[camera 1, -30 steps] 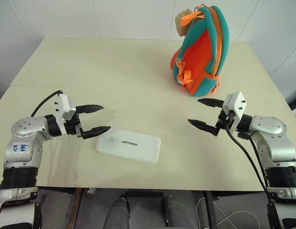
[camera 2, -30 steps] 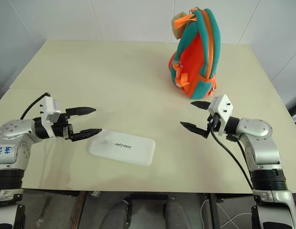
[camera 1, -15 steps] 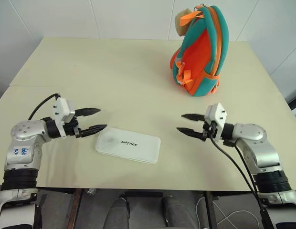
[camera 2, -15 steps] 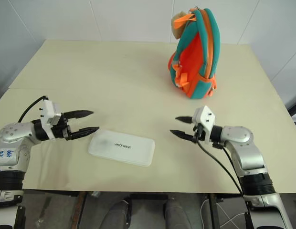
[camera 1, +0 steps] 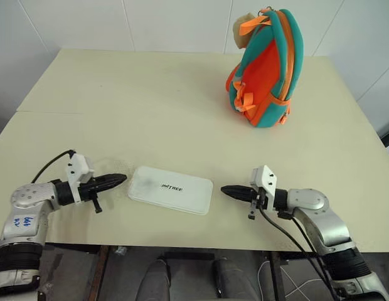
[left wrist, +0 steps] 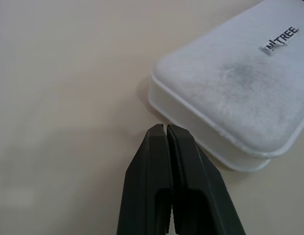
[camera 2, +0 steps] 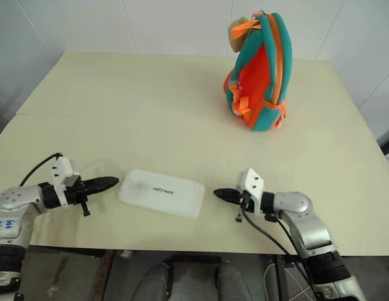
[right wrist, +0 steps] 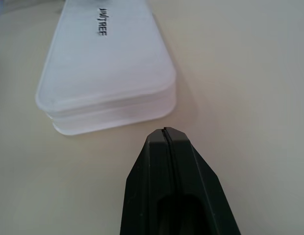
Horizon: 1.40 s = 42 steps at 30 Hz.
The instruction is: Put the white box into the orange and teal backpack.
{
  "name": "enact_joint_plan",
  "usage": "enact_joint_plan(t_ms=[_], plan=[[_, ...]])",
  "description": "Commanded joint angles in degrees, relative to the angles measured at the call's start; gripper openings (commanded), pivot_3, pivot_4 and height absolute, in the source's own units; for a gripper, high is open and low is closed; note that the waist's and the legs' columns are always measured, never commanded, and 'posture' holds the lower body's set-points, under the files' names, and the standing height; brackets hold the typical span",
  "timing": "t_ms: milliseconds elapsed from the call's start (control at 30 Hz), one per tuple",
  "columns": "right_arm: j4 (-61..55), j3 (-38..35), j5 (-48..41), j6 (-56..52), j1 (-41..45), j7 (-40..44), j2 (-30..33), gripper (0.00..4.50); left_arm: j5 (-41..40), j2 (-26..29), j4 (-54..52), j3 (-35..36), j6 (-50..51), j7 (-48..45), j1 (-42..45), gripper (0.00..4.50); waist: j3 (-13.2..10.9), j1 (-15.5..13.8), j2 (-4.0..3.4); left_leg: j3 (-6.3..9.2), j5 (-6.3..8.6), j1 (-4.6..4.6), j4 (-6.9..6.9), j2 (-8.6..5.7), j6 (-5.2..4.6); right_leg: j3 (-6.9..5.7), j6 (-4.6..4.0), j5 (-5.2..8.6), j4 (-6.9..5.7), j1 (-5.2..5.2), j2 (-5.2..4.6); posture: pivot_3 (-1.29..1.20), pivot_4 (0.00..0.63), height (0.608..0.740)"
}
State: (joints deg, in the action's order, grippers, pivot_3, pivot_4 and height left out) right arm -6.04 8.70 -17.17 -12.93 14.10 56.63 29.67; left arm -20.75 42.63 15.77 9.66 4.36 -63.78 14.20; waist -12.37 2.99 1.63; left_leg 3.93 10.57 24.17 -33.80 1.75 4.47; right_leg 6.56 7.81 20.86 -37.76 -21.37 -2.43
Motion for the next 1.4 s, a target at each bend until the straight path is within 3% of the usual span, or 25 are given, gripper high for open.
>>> enact_joint_plan(t_ms=[33,267,700,933,1033,1300,1400], plan=[[-2.3,0.3,-0.2,-0.7,-0.3,-1.4,-1.0,0.0,0.6,-0.3,-2.3,-1.0,0.4,0.5,0.9,0.1,0.0,0.0,0.0,0.0,0.0,0.0,0.0,0.0,0.0,0.0,0.0,0.0,0.0,0.0,0.0,0.0,0.15,0.74],[-0.6,-0.3,0.5,-0.5,1.3,-2.4,-1.8,0.0,0.4,-2.8,-2.9,-3.0,1.6,0.3,3.2,0.1,0.0,0.0,0.0,0.0,0.0,-0.01,0.0,-0.01,0.0,0.0,0.0,0.0,0.0,0.0,0.0,0.0,0.15,0.74],[11.9,-4.3,2.9,5.7,9.1,1.3,2.5,0.0,1.5,-8.0,-4.3,-6.9,3.0,1.3,5.3,0.1,0.0,-0.1,0.0,0.01,0.0,-0.01,-0.06,-0.04,0.0,-0.01,0.03,-0.02,0.01,0.06,-0.02,0.0,0.15,0.74],[11.2,-4.9,3.5,5.3,8.5,1.7,3.6,0.0,2.9,-9.4,-2.3,-6.8,1.6,3.3,6.9,0.1,0.0,0.0,0.0,0.02,0.0,-0.01,-0.06,-0.04,0.0,-0.01,0.04,-0.02,0.0,0.05,-0.02,0.0,0.15,0.74],[12.6,-7.7,3.6,4.7,8.5,0.6,5.9,0.55,3.3,-9.5,-2.4,-5.8,2.9,6.0,6.7,0.65,0.0,0.0,0.0,0.02,0.0,-0.01,-0.06,-0.04,0.0,-0.01,0.04,-0.02,-0.01,0.05,-0.01,0.0,0.15,0.74],[18.8,-11.5,4.7,4.9,12.5,-0.1,11.4,3.27,1.9,-5.8,-3.8,-3.6,6.6,5.7,3.7,3.13,0.0,0.2,0.0,0.02,0.0,-0.02,-0.05,-0.03,0.0,0.0,0.05,-0.02,0.0,0.05,-0.01,0.0,0.15,0.74],[15.5,-12.3,1.1,-2.0,12.9,2.6,13.9,4.3,0.9,-3.4,-3.5,-2.7,10.3,4.6,3.8,4.06,0.0,0.3,-0.01,0.02,0.0,-0.03,-0.03,-0.02,0.0,0.0,0.04,-0.02,0.0,0.04,0.0,0.0,0.15,0.74]])
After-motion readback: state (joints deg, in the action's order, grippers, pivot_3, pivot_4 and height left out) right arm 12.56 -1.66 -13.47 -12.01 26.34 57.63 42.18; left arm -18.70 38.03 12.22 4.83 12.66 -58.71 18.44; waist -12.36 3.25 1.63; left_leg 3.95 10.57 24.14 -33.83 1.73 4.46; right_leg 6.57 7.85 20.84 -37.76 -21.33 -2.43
